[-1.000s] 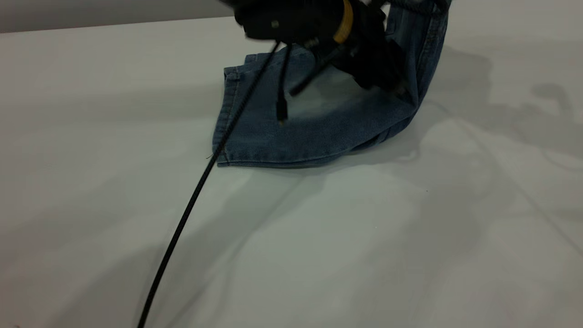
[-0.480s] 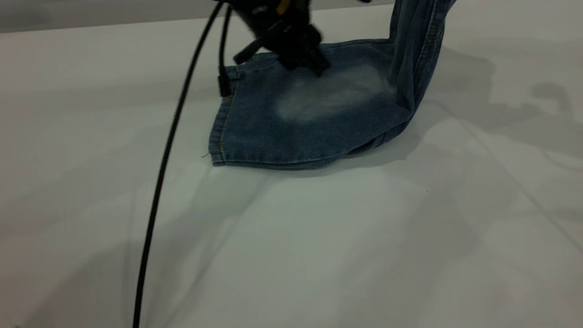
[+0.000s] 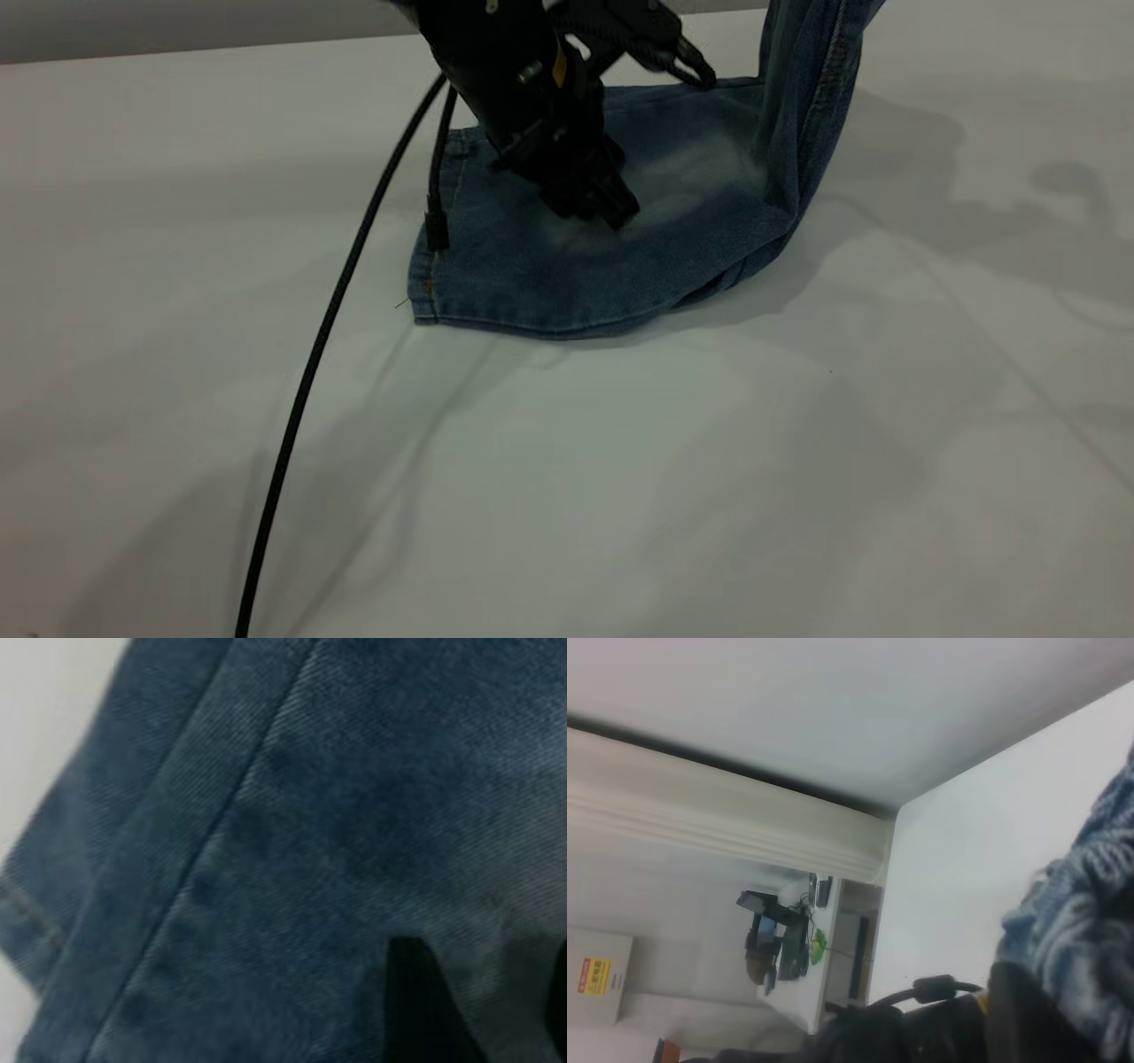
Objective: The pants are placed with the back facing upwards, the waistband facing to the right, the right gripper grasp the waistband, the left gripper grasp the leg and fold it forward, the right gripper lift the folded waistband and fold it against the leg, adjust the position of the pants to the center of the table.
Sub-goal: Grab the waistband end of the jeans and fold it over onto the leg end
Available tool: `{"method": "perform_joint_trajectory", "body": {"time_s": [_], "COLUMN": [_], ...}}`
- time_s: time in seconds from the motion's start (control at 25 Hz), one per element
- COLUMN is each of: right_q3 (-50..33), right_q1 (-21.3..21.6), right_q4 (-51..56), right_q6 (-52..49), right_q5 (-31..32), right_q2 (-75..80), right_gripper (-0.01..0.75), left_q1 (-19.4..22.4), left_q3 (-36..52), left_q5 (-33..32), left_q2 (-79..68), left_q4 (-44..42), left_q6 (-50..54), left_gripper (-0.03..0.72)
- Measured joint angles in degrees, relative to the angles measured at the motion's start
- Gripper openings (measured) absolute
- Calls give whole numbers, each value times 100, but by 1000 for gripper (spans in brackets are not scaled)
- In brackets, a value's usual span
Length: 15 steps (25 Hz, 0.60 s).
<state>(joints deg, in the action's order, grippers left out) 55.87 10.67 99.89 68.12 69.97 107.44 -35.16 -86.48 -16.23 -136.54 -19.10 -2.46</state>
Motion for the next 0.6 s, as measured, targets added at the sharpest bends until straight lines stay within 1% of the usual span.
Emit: {"method": "perform_joint_trajectory", "body": {"time_s": [0.16, 0.32, 0.44, 0.52, 0.6], "right_q3": [4, 4, 4, 4, 4], "right_q1": [-234, -629, -880, -902, -896], "right_q4": [15, 2, -3, -5, 2], "right_q6": [40, 158, 269, 286, 286], "right_q5": [-2, -2, 3, 18, 0], "right_q2": [0, 0, -5, -5, -5], "right_gripper": [81, 81, 81, 81, 81], "left_q1": [-36, -89, -50, 18, 142], "left_q3": [-6, -6, 7, 11, 11], "left_q5": [75, 15, -191, -394, -363], "left_q2": [-35, -42, 53, 197, 403], "left_q4": [1316, 2340, 2684, 2692, 2643], "left_q6": [-1260, -2305, -2675, -2726, -2735], "left_gripper": [336, 335, 335, 335, 335]}}
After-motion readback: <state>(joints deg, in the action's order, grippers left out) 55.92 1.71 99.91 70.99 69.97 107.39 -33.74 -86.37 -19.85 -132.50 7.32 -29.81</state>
